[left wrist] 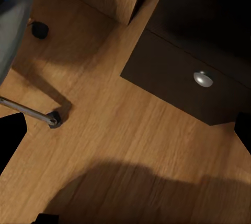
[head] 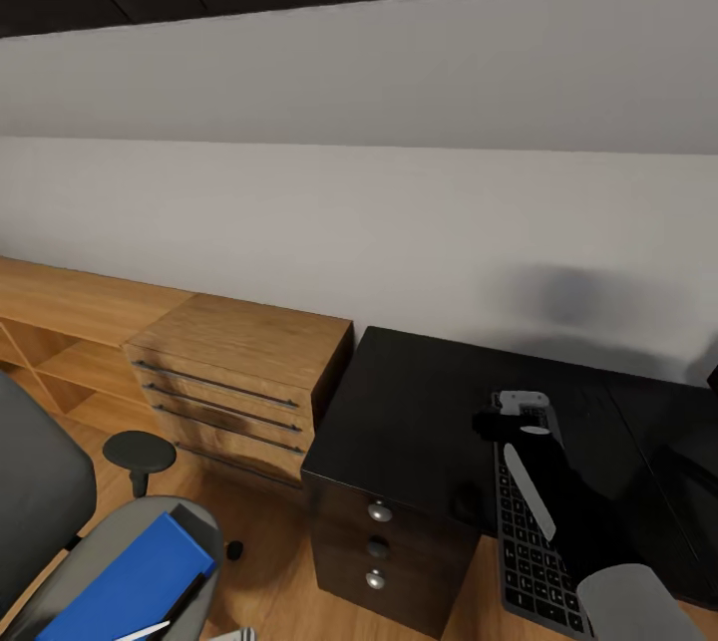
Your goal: In the bedroom, organize the workspace by keeping the computer under the desk, ensuring the monitor is on the desk, placing the keyboard on the desk next to the monitor, placing the mouse on the desk next to the keyboard, moving the folder from the swivel chair onto the desk next to the mouse, stacking the notebook on top of the folder with the pen on top of the notebook, and positioning the swivel chair next to the desk.
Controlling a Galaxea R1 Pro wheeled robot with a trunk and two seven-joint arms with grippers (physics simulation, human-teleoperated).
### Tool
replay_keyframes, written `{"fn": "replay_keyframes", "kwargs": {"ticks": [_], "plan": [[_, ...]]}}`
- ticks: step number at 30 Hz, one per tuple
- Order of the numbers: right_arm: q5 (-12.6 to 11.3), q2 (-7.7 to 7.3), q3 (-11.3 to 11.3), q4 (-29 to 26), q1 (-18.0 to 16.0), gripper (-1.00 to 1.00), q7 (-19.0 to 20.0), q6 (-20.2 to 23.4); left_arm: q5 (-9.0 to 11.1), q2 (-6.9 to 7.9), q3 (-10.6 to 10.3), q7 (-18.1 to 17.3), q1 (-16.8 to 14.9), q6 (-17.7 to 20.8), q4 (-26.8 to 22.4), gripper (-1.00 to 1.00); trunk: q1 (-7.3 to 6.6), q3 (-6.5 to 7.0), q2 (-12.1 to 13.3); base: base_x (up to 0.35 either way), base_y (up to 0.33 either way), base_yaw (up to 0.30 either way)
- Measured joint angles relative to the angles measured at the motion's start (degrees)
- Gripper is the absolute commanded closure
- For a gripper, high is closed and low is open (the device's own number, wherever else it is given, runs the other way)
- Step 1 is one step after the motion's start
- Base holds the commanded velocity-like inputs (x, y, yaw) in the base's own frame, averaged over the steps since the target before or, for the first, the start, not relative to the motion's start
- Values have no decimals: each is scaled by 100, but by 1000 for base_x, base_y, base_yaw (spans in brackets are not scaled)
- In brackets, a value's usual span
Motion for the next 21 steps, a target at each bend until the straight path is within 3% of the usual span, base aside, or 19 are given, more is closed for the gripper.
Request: {"fn": "replay_keyframes", "kwargs": {"ticks": [7, 21], "plan": [[6, 1, -1, 36, 1, 100, -5, -8, 0, 0, 1, 0, 1, 0, -1, -100, 0, 0, 0, 0, 0, 54], [9, 15, 13, 60, 4, 100, -22, -11, 1, 0, 1, 0, 0, 0, -1, -100, 0, 0, 0, 0, 0, 261]]}}
